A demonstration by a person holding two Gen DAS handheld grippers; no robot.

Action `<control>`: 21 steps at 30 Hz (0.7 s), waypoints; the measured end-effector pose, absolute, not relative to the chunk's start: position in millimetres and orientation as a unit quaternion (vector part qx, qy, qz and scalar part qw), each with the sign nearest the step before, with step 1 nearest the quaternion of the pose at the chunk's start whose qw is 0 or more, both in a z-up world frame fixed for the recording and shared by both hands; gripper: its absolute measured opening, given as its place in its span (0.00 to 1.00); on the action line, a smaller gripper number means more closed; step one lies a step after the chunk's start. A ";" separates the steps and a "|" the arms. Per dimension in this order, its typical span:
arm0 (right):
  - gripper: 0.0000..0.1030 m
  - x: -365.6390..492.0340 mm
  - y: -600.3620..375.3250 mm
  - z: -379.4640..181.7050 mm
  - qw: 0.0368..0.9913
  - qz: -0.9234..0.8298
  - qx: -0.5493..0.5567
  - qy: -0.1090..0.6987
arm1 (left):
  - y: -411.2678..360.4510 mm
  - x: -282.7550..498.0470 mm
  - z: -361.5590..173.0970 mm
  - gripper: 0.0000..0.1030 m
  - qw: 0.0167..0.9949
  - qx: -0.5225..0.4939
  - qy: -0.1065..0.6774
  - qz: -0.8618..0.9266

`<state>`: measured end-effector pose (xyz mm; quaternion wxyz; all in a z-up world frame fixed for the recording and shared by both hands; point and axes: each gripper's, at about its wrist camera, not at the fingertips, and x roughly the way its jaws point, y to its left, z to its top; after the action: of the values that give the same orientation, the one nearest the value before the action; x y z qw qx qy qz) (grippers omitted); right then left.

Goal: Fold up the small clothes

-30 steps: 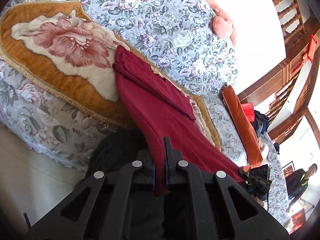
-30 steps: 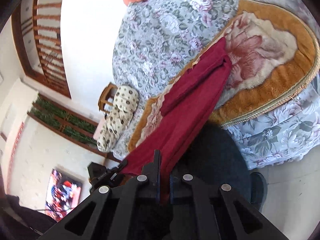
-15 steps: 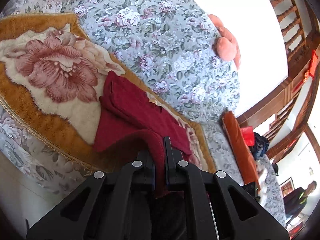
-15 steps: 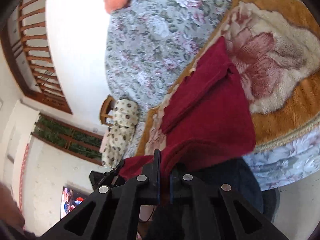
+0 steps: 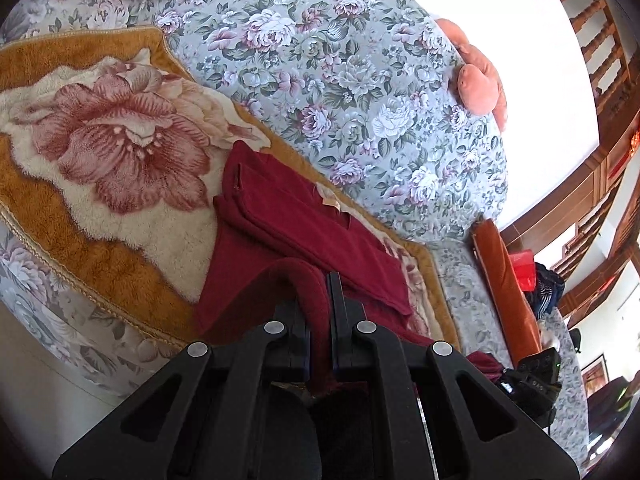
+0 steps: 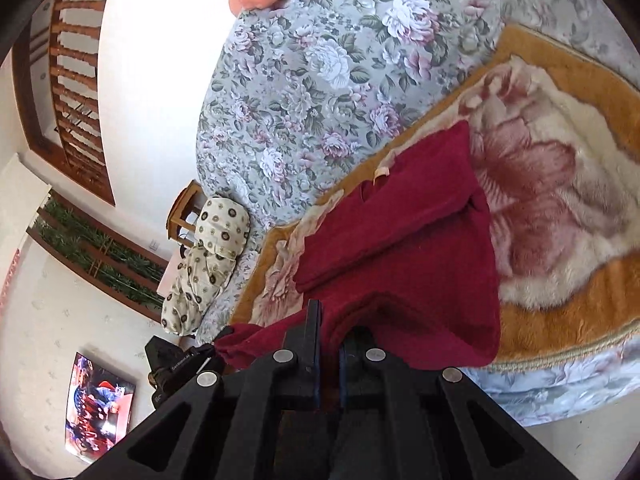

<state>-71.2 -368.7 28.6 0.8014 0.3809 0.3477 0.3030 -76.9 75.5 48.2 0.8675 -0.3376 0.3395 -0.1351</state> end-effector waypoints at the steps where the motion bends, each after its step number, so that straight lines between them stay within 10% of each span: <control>1: 0.05 -69.6 -369.1 29.4 0.804 0.300 0.379 0.347 | 75.5 -74.3 47.3 0.05 0.867 -0.337 0.342 -0.134; 21: 0.05 -47.4 -358.0 31.1 0.836 0.267 0.323 0.354 | 76.9 -58.8 39.3 0.05 0.861 -0.343 0.356 -0.123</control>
<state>-47.4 -358.0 31.1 0.8360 0.3234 0.3541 0.2668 -58.8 76.9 39.3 0.8608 -0.3428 0.3555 -0.1232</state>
